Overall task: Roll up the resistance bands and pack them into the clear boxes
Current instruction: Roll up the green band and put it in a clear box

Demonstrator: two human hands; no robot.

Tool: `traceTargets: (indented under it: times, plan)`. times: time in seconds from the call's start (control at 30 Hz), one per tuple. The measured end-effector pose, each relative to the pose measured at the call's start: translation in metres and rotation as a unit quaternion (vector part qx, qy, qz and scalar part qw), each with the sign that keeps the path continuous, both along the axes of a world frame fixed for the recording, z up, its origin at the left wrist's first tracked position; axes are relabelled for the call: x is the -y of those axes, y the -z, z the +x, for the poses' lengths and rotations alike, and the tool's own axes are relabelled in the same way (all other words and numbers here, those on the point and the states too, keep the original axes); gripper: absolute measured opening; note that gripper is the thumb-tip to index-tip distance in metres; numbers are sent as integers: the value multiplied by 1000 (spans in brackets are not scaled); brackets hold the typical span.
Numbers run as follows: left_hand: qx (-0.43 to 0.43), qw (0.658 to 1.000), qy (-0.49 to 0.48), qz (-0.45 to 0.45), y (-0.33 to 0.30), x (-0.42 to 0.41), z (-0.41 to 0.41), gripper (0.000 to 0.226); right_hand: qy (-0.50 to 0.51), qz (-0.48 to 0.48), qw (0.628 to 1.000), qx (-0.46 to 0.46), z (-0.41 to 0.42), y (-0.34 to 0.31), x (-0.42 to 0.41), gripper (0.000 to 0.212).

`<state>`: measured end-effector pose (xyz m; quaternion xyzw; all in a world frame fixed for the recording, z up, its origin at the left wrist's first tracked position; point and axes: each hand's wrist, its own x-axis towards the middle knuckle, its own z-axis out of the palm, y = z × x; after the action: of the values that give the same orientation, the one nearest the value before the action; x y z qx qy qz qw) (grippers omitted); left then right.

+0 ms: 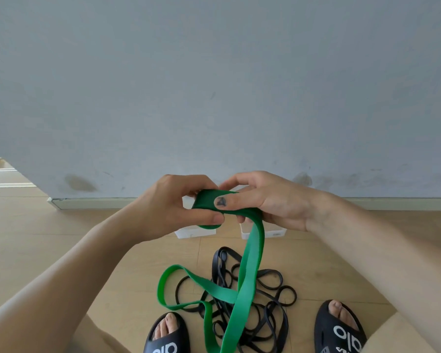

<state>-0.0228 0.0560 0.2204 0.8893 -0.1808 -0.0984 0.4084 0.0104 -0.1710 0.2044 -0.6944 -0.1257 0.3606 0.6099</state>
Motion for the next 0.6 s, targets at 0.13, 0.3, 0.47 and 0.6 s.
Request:
traceTargets:
  times: [0.13,0.3,0.47,0.6]
  plan:
    - [-21,999,8,-32,0,2,-2,21,-58,10,996,-65,-2,3,0,50]
    - [-8,996,21,-90,4,3,-3,28,-104,114,979,-134,-7,5,-6,24]
    - [53,998,38,26,3,6,-7,29,-8,-5,1000,-15,-7,15,-14,48]
    - [95,993,53,40,3,11,-9,23,-24,-56,997,43,-7,19,-16,67]
